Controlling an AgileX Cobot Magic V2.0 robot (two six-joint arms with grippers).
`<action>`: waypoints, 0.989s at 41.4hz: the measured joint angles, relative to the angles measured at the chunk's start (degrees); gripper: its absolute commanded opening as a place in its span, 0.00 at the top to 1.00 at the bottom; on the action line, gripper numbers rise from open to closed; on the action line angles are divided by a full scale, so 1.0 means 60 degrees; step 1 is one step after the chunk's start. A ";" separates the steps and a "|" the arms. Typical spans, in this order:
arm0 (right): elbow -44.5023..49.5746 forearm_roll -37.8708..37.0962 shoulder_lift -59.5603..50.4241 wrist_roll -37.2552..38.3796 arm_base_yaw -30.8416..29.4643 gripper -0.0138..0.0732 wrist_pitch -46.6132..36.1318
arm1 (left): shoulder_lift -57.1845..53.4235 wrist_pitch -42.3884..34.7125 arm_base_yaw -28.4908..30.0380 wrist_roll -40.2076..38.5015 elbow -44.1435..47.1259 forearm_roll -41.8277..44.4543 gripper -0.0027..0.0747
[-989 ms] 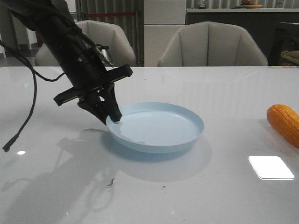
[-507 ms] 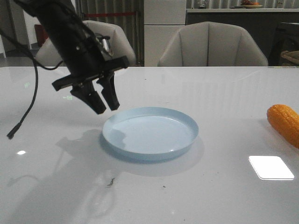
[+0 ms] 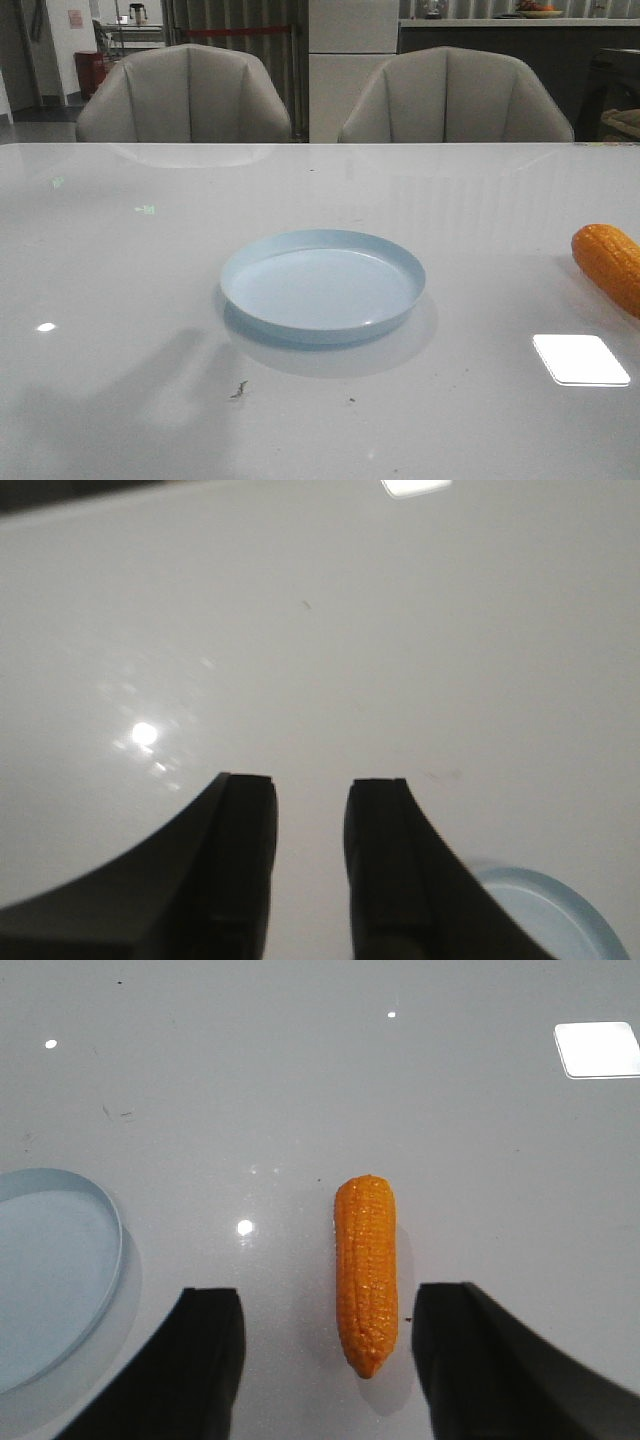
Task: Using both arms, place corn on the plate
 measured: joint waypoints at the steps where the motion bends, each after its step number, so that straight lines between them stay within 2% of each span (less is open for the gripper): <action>1: 0.0000 0.0000 0.0000 0.0000 0.0000 0.28 0.0000 | -0.0091 -0.0001 0.0004 0.0000 -0.0167 0.0234 0.60; 14: 0.0000 0.0000 0.0000 0.0000 0.0000 0.28 0.0000 | -0.0881 -0.0001 0.0069 -0.0199 -0.0500 0.2884 0.60; 21: 0.0000 0.0000 0.0000 0.0000 0.0000 0.28 0.0000 | -0.0881 -0.0001 0.0069 -0.0308 -0.0500 0.3440 0.61; 28: 0.0000 0.0000 0.0000 0.0000 0.0000 0.28 0.0015 | -0.1151 0.0252 0.0069 -0.0412 -0.0500 0.3335 0.74; 33: 0.0000 0.0000 0.0000 0.0000 0.0000 0.28 0.0047 | -0.2033 0.0307 0.0069 -0.0412 -0.0389 0.3298 0.84; 41: 0.0000 0.0000 0.0000 0.0000 0.0000 0.28 0.0062 | -0.4076 0.0287 0.0069 -0.0412 0.0584 0.3865 0.84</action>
